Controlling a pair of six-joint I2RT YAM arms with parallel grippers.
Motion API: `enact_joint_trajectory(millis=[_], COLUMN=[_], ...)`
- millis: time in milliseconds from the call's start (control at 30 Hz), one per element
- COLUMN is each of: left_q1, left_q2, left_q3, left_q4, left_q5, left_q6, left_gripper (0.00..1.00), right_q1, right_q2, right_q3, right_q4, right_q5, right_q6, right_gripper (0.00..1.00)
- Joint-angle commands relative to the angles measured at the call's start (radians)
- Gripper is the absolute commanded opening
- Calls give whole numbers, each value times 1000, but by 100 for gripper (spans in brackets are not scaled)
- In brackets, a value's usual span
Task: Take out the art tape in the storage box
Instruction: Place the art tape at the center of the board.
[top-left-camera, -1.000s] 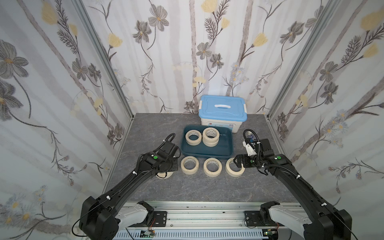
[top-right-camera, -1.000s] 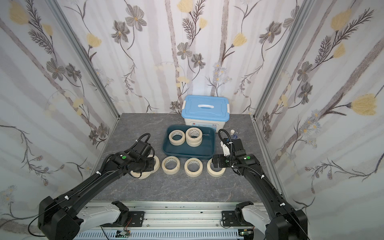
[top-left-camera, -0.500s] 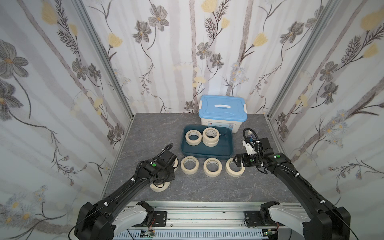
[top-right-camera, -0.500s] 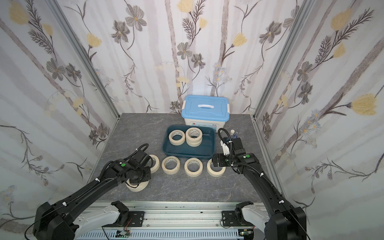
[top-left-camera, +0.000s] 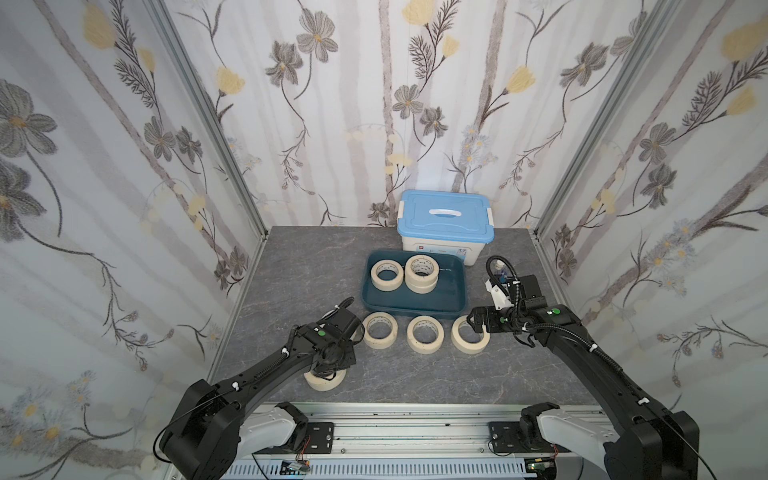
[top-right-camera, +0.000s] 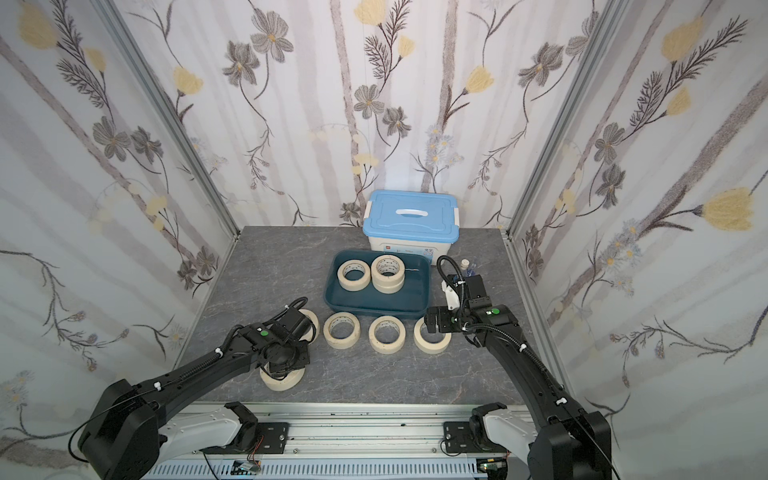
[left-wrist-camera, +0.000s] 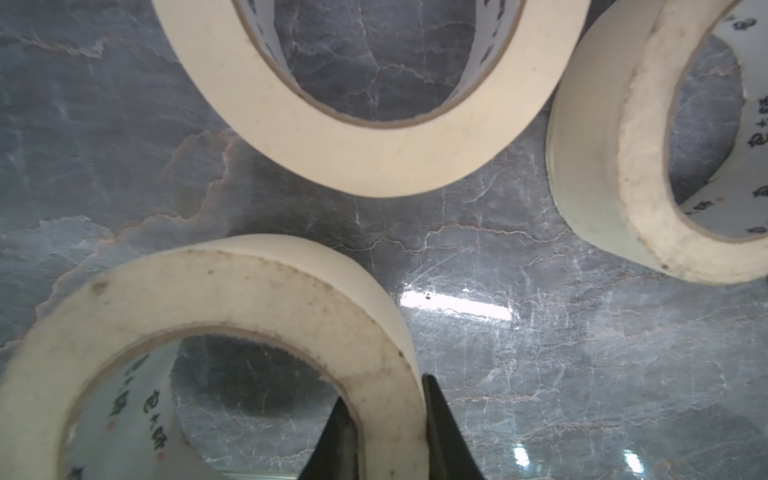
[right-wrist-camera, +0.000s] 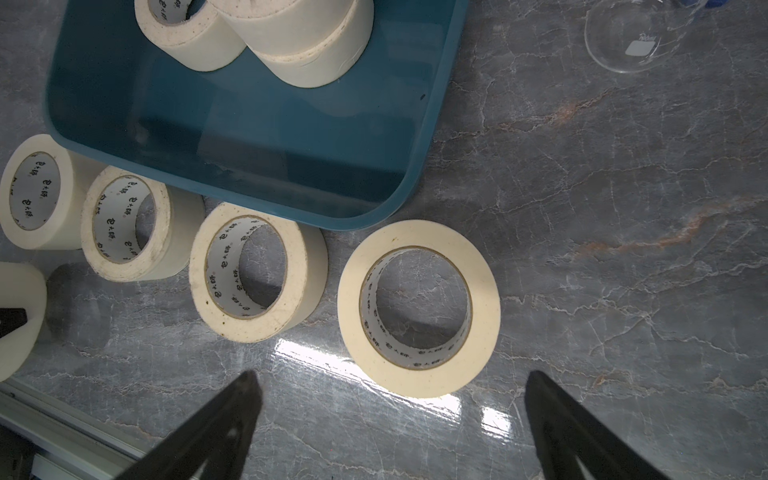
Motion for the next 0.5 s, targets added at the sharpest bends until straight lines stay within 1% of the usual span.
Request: enact_joint_trajectory(millis=[0,300,467], left_q1=[0,-1,0], left_q2=[6,35,55], left_q3=[-13,-15,-15], left_q4=[45,74,82], left_q5=[-9,-75,-93], left_q6=[-22,10,32], left_gripper=[2,4,10], right_q1=[-2,-3,-6], right_q2=[5,8,9], right_q3=[-2,-3,-11], right_q4=[31,34,36], right_q5=[-11,-16,-16], right_q6=[-7,-7,-7], right_gripper=[100,100,100])
